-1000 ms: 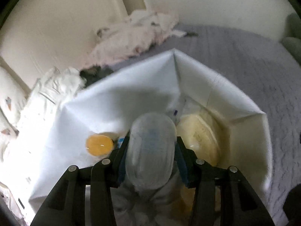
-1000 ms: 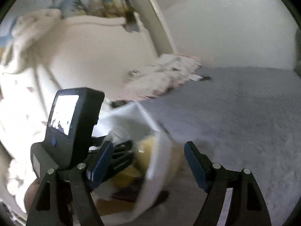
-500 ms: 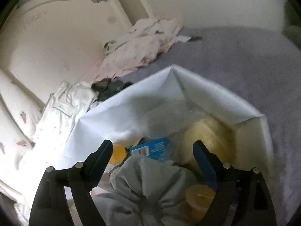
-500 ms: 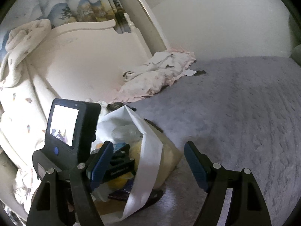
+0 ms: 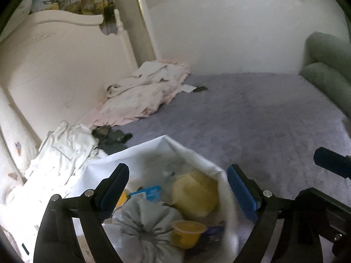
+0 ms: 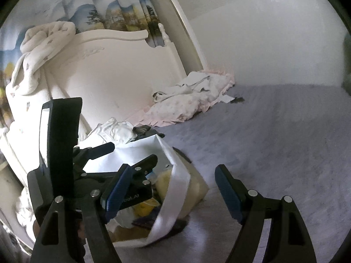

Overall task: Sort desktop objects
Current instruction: 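Move both open grippers away from the bag over the empty bed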

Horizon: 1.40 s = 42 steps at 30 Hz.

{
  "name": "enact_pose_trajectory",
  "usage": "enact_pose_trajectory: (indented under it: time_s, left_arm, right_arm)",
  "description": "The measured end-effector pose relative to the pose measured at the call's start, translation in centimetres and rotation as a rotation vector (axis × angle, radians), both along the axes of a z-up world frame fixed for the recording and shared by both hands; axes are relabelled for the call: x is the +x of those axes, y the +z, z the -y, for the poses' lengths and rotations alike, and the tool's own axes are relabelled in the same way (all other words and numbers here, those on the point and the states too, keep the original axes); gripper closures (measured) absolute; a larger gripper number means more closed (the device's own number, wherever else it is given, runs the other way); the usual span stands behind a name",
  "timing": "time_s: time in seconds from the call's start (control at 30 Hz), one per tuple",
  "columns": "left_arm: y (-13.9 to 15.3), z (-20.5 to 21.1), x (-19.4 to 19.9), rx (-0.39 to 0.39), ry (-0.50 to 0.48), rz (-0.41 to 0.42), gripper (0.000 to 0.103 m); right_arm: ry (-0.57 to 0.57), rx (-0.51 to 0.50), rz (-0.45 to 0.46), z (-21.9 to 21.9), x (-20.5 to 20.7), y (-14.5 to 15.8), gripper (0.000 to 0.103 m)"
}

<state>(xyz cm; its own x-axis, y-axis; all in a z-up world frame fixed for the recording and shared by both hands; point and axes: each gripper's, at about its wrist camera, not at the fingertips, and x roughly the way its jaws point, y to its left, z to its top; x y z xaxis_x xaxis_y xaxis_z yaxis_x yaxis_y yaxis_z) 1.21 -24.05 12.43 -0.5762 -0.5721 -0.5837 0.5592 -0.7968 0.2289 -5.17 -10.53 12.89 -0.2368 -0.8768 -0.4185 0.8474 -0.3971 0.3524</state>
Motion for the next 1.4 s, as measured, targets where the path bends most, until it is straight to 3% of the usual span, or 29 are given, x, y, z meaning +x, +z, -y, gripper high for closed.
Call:
enact_pose_trajectory:
  time_s: [0.27,0.33,0.4,0.47,0.53,0.63,0.7,0.8,0.9,1.03,1.07,1.23,1.33,1.37,1.4]
  left_arm:
    - [1.6,-5.7,-2.0,-0.029,-0.145,-0.02,0.012]
    - [1.9,-7.5,-3.8,0.007,-0.229,0.034,0.012]
    - [2.5,-8.9,-5.0,0.007,-0.207,0.079,0.013]
    - [3.1,-10.3,-5.4,-0.008,-0.199,0.117,0.012]
    - [4.1,-11.6,-5.3,-0.014,-0.208,0.145,0.012]
    - [6.5,-13.8,-4.4,-0.061,-0.224,0.147,0.012]
    - [7.7,-15.4,-2.8,-0.085,-0.279,0.123,0.012]
    - [7.3,-16.9,-0.2,-0.032,-0.369,0.118,0.011]
    - [4.2,-18.0,2.1,0.036,-0.372,0.119,0.011]
    - [-3.3,-18.4,4.2,0.187,-0.364,0.106,0.011]
    - [-5.6,-18.4,4.4,0.211,-0.349,0.093,0.011]
    - [-14.5,-17.3,2.9,0.233,-0.215,0.137,0.014]
    - [-19.2,-16.5,1.5,0.181,-0.178,0.246,0.01]
    - [-19.8,-16.0,1.9,0.205,-0.186,0.219,0.01]
    - [-19.7,-15.7,1.8,0.213,-0.182,0.212,0.008]
  right_arm:
    - [-0.095,0.055,-0.031,-5.2,-0.4,1.9,0.023]
    - [-0.146,0.042,-0.031,-7.2,-0.2,2.2,0.023]
    - [-0.194,0.041,-0.016,-8.7,-0.5,2.7,0.023]
    - [-0.259,0.094,0.05,-10.2,-1.3,3.4,0.016]
    - [-0.297,0.14,0.107,-11.3,-1.2,4.3,0.016]
    - [-0.465,0.203,0.068,-12.7,0.3,6.6,0.017]
    - [-0.549,0.229,0.103,-13.5,1.2,7.4,0.017]
    - [-0.585,0.215,0.149,-15.3,3.7,7.9,0.017]
    - [-0.639,0.268,0.136,-16.8,6.7,6.4,0.016]
    - [-0.666,0.331,0.109,-17.8,9.1,1.1,0.016]
    - [-0.658,0.335,0.098,-17.9,9.5,-1.4,0.016]
    - [-0.674,0.403,0.152,-17.2,7.9,-10.3,0.016]
    - [-0.673,0.458,0.165,-16.4,7.1,-14.5,0.018]
    - [-0.674,0.513,0.168,-15.9,7.1,-15.9,0.017]
    - [-0.674,0.5,0.186,-15.9,7.1,-16.7,0.017]
